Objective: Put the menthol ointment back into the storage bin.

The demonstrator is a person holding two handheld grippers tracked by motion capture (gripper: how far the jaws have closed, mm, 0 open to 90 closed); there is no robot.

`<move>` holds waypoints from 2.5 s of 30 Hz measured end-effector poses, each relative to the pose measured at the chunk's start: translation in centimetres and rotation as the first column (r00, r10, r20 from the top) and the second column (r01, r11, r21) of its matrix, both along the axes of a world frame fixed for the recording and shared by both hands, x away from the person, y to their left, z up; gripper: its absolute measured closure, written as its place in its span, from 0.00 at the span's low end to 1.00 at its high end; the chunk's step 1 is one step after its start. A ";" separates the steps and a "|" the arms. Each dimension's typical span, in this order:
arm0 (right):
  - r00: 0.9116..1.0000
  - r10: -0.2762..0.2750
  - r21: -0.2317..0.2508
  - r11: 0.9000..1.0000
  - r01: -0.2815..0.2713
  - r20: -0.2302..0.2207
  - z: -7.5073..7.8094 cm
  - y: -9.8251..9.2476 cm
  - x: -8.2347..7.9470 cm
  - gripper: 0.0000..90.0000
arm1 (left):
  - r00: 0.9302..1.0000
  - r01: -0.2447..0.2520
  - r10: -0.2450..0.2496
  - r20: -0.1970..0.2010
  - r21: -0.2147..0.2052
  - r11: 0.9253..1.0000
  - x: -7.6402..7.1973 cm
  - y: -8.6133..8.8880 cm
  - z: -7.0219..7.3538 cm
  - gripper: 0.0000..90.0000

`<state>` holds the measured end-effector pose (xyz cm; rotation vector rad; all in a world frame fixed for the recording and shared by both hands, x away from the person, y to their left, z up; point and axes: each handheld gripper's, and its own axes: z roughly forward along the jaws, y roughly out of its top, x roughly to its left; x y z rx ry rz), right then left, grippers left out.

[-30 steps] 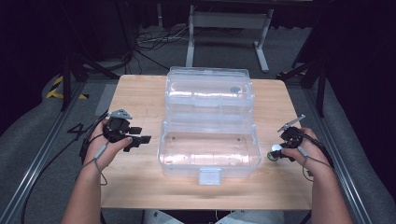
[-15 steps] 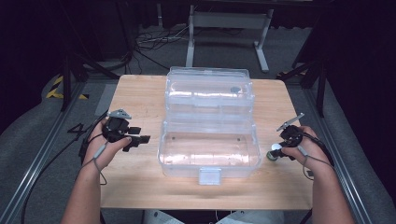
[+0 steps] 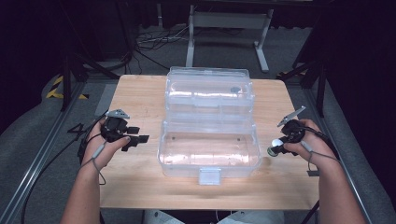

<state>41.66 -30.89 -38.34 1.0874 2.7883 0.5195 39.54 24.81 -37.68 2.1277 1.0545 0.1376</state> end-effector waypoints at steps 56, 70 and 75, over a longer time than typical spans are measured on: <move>0.934 0.354 0.000 0.935 -0.355 0.047 7.6 7.2 -2.7 0.56 | 1.000 -0.014 0.014 -0.019 -0.007 1.000 0.2 0.6 -0.4 0.46; 0.911 0.411 -0.016 0.912 -0.411 0.021 6.3 8.6 -2.2 0.56 | 1.000 -0.015 0.015 -0.023 -0.006 1.000 0.3 0.7 -0.5 0.46; 0.906 0.423 0.001 0.906 -0.423 0.002 5.8 9.0 -2.1 0.56 | 1.000 -0.015 0.015 -0.024 -0.006 1.000 0.3 0.8 -0.6 0.46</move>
